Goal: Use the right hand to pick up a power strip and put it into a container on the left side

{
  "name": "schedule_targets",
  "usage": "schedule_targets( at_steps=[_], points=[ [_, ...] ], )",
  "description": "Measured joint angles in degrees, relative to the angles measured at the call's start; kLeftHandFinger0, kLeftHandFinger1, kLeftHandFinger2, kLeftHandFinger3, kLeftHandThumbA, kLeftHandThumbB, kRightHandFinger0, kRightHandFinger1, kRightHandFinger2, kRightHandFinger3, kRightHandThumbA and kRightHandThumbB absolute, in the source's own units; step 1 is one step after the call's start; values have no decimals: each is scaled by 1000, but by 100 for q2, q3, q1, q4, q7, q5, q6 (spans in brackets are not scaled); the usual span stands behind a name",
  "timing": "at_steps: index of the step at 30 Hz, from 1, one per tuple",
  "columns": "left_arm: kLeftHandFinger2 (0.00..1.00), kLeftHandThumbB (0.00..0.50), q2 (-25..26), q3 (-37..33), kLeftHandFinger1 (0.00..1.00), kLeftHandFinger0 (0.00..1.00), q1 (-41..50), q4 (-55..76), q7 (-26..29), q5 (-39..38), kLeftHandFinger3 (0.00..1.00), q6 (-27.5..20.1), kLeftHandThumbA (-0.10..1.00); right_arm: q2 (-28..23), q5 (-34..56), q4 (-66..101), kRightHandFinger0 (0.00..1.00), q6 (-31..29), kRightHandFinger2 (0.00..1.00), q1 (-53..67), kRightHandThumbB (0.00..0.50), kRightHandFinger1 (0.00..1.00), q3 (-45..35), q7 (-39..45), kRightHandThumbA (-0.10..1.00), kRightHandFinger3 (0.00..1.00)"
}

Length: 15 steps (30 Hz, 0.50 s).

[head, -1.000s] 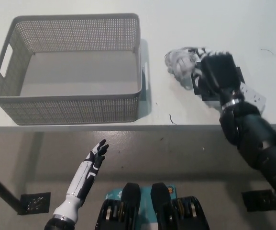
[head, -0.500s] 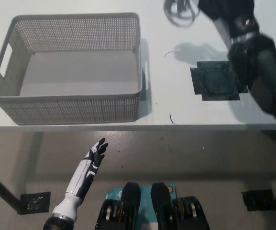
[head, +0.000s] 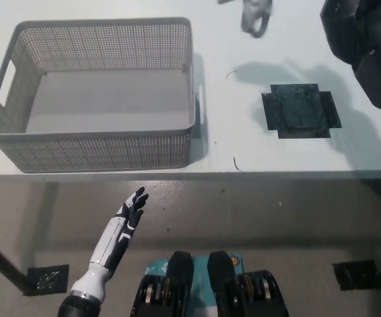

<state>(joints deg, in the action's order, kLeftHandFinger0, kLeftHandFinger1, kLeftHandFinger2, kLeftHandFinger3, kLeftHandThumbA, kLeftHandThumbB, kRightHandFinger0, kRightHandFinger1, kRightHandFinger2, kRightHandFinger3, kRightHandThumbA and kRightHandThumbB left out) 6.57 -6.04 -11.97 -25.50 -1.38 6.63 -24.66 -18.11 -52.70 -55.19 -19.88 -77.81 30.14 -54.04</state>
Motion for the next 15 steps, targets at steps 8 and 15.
schedule_targets(
  at_steps=[8,15],
  points=[
    [1000,114,1,-3,1000,1000,-9,-1,0,7,1000,0,1000,604,-15,-54,0,-109,548,-416,183,0,-9,20,-100,571],
    [1000,106,2,-6,1000,1000,-9,2,0,31,1000,0,1000,1405,-137,-722,0,-116,509,-939,257,0,227,-192,-100,415]
  ],
)
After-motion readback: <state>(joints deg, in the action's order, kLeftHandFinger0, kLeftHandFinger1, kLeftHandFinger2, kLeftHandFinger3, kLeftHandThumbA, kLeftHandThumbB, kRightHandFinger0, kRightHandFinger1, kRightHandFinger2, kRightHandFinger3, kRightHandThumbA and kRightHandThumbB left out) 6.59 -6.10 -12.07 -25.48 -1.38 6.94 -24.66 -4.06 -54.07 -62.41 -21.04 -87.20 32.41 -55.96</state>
